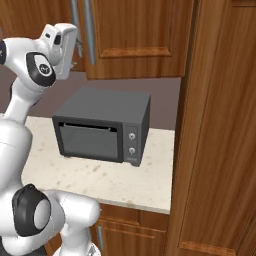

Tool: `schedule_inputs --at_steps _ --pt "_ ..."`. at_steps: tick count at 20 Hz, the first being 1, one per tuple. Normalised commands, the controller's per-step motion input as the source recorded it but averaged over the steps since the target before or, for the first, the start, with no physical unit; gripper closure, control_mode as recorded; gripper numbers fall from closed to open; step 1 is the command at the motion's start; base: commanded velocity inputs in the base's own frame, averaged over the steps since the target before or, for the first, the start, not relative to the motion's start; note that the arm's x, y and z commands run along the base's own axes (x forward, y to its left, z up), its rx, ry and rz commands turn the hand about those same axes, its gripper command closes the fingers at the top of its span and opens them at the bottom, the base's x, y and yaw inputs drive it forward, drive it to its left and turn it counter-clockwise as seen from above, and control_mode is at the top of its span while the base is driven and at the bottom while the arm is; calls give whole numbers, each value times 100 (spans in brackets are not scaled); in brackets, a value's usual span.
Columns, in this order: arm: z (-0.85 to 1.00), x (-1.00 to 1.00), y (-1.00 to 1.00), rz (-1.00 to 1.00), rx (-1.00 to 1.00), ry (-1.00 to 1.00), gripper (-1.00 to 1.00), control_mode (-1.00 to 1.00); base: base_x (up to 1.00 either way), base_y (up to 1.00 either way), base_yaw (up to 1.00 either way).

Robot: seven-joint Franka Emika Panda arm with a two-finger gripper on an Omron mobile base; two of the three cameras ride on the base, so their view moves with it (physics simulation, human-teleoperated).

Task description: The dining table condiment station is running low on mayonnaise. Refill the condiment station by opening the cabinet and taking the mayonnaise from the cabinet and placing it on the dining table.

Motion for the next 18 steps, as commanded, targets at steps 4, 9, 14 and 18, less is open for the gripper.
schedule_inputs --at_steps 4,9,14,18 --pt "-1 -99 -87 -7 0 0 -100 -100 0 0 0" --pt "0 -100 -96 -7 1 0 -100 -100 0 0 0" --pt "0 -93 -100 -4 6 0 -100 -100 0 0 0" --pt "0 -59 -100 -6 7 1 -100 -100 0 0 0"
